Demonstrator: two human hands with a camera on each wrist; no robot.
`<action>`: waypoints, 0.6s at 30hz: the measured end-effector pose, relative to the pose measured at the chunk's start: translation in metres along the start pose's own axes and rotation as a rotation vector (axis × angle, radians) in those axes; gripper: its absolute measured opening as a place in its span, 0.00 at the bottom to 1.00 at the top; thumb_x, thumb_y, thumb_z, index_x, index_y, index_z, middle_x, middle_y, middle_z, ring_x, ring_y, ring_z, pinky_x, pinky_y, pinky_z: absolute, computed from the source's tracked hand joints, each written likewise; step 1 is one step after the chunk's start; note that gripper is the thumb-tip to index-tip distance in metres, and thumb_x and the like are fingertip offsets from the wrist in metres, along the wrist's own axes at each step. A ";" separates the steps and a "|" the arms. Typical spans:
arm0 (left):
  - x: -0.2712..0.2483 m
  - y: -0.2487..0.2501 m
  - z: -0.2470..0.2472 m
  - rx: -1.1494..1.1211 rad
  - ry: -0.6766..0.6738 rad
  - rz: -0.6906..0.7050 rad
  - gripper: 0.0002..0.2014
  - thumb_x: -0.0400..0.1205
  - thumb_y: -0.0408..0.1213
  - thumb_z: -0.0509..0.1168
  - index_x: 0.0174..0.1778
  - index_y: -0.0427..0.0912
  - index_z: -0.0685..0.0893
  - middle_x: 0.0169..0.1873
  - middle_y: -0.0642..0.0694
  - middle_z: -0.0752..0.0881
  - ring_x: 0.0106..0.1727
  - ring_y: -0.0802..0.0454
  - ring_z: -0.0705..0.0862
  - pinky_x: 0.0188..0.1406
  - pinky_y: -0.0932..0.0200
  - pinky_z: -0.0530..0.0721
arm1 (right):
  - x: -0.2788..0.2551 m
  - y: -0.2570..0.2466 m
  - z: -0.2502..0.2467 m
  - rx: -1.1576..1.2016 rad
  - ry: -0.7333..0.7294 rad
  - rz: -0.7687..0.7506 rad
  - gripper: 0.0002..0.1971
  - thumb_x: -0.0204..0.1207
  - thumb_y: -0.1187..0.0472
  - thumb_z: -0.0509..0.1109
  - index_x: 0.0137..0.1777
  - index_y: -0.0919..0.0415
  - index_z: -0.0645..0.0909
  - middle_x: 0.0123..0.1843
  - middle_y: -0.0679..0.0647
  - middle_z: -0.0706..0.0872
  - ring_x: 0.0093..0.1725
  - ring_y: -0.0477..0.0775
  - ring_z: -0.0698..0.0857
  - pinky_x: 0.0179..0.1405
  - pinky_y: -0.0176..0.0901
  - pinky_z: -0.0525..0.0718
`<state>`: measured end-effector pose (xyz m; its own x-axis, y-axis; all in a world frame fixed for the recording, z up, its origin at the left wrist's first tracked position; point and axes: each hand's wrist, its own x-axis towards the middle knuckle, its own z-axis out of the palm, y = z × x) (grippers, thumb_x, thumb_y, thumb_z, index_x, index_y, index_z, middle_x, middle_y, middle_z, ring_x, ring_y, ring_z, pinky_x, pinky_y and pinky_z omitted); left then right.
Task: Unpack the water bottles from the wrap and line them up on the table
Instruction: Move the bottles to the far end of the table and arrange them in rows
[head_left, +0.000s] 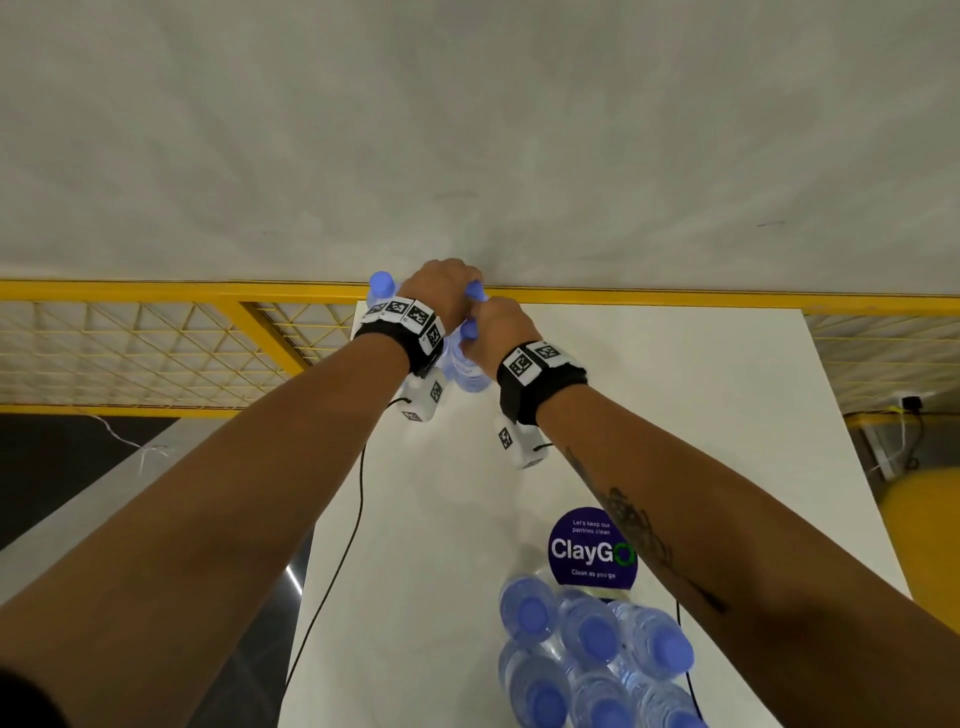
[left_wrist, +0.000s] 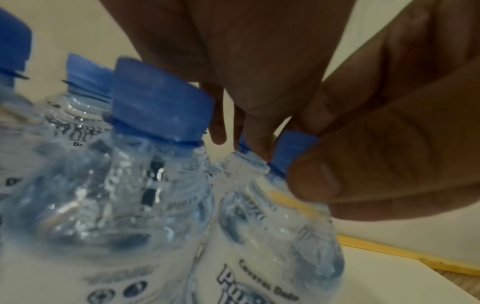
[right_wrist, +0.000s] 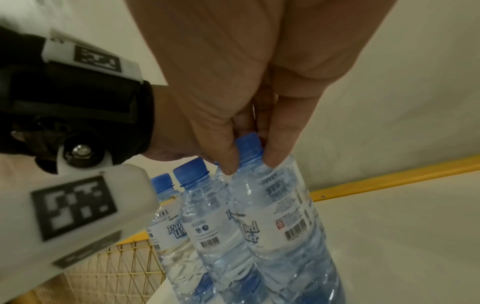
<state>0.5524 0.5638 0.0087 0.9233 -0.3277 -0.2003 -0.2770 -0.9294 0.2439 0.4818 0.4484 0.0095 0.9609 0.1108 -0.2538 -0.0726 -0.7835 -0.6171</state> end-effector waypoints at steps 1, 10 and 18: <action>0.001 0.000 0.000 0.010 -0.001 0.006 0.04 0.80 0.37 0.65 0.49 0.49 0.83 0.51 0.46 0.84 0.55 0.42 0.84 0.57 0.48 0.82 | 0.000 0.000 0.002 -0.006 0.013 0.004 0.25 0.76 0.64 0.69 0.74 0.55 0.75 0.43 0.46 0.80 0.49 0.54 0.84 0.46 0.37 0.72; -0.007 0.002 -0.001 -0.030 0.012 -0.008 0.07 0.79 0.34 0.64 0.47 0.51 0.82 0.45 0.54 0.78 0.49 0.47 0.82 0.55 0.50 0.83 | -0.003 -0.001 -0.001 -0.122 0.054 -0.038 0.21 0.76 0.64 0.71 0.69 0.55 0.78 0.32 0.41 0.74 0.40 0.52 0.79 0.42 0.38 0.73; -0.032 0.004 -0.010 -0.123 0.066 -0.008 0.26 0.86 0.41 0.65 0.82 0.51 0.73 0.79 0.46 0.76 0.81 0.41 0.71 0.83 0.37 0.64 | -0.035 -0.003 -0.008 -0.205 -0.006 -0.037 0.24 0.73 0.55 0.77 0.68 0.60 0.78 0.63 0.60 0.83 0.61 0.61 0.83 0.56 0.42 0.77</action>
<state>0.5242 0.5726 0.0254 0.9419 -0.3049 -0.1406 -0.2387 -0.9026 0.3581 0.4512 0.4420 0.0266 0.9601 0.1450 -0.2390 0.0190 -0.8868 -0.4617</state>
